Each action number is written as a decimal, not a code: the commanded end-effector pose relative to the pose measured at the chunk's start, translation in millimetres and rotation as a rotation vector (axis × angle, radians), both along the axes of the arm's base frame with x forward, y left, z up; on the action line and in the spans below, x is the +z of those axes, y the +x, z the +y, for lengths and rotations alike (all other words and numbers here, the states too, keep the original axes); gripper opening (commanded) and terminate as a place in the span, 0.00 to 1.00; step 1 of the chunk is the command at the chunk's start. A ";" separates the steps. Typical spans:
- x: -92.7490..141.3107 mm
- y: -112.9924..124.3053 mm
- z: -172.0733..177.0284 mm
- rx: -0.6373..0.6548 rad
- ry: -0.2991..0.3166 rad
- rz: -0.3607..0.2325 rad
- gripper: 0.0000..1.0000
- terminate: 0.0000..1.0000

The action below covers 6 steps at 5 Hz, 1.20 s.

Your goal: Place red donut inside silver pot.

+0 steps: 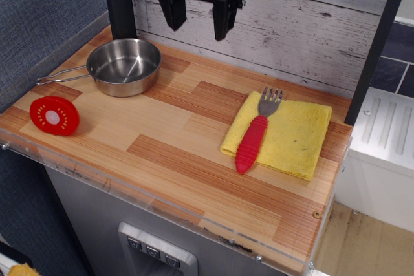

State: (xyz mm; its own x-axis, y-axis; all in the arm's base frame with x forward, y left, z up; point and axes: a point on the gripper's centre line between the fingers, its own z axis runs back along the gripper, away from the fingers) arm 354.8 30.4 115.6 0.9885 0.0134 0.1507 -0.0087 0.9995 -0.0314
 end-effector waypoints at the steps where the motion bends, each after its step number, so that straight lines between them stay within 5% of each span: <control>1: -4.4 -57.9 58.1 -0.022 -0.032 -0.007 1.00 0.00; 2: -16.2 -93.8 105.2 -0.014 -0.051 0.025 1.00 0.00; 3: -38.2 -96.0 134.4 -0.132 -0.040 0.052 1.00 0.00; 6: -67.5 -92.7 142.4 -0.302 0.028 0.182 1.00 0.00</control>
State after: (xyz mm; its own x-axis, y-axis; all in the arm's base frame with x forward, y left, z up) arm 253.7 168.3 36.0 0.9589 -0.2772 -0.0608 0.2734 0.9598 -0.0629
